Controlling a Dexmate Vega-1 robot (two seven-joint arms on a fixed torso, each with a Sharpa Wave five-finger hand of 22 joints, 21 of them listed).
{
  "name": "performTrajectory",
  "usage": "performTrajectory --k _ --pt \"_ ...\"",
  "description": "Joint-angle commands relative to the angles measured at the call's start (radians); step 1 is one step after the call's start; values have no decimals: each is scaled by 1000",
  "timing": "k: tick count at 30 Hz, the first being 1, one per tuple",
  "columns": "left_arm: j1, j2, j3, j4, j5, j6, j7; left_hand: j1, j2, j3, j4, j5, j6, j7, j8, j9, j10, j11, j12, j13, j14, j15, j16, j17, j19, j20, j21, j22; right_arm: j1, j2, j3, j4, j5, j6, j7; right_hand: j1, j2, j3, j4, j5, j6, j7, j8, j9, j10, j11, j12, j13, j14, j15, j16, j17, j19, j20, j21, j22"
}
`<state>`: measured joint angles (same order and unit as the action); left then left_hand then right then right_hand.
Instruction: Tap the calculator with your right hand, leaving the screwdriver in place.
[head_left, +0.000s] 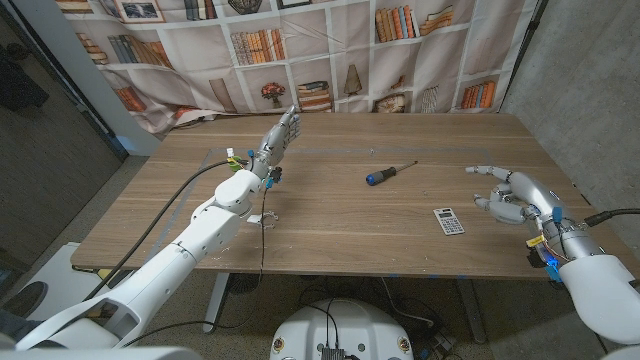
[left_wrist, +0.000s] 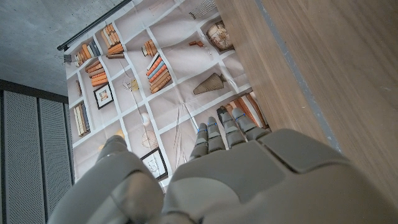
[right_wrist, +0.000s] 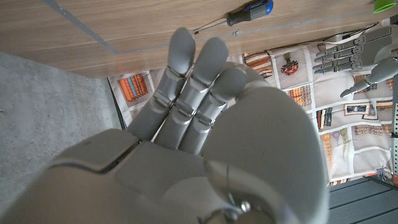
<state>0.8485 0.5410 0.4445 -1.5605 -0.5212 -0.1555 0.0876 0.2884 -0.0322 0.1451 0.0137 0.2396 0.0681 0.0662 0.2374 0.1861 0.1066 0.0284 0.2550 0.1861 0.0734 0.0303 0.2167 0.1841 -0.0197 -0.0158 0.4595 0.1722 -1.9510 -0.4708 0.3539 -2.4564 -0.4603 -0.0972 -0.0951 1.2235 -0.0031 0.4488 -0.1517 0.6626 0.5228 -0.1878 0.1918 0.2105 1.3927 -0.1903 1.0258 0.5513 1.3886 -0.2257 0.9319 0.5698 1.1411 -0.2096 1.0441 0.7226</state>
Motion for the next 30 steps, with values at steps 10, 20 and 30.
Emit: performTrajectory --k 10,20,30 --pt "-25 0 14 -2 7 37 -3 8 4 -2 0 -6 12 -1 0 3 6 0 -7 3 5 0 -2 2 8 -3 -5 4 -3 -38 -20 -38 -107 -128 87 -9 -6 19 -6 23 -24 0 -9 2 7 -4 9 -20 9 -1 2 -6 1 -4 16 3" --pt "-30 10 15 -15 3 68 -3 9 6 -3 1 -6 13 0 -3 3 9 -2 -8 3 6 0 -4 2 7 0 -9 4 9 -74 -48 -35 -160 -177 111 -16 -10 25 -5 34 -33 9 -6 2 7 -6 25 -20 9 -2 6 -12 1 -2 22 5" --pt "-38 19 17 -21 1 84 -11 13 12 -2 1 -7 13 0 -6 3 5 -1 -14 3 2 0 -8 2 0 1 -17 4 32 -127 -56 -55 -138 -260 222 -25 -14 34 -4 45 -38 10 -3 1 4 -6 33 -27 7 -2 8 -17 -4 0 24 5"
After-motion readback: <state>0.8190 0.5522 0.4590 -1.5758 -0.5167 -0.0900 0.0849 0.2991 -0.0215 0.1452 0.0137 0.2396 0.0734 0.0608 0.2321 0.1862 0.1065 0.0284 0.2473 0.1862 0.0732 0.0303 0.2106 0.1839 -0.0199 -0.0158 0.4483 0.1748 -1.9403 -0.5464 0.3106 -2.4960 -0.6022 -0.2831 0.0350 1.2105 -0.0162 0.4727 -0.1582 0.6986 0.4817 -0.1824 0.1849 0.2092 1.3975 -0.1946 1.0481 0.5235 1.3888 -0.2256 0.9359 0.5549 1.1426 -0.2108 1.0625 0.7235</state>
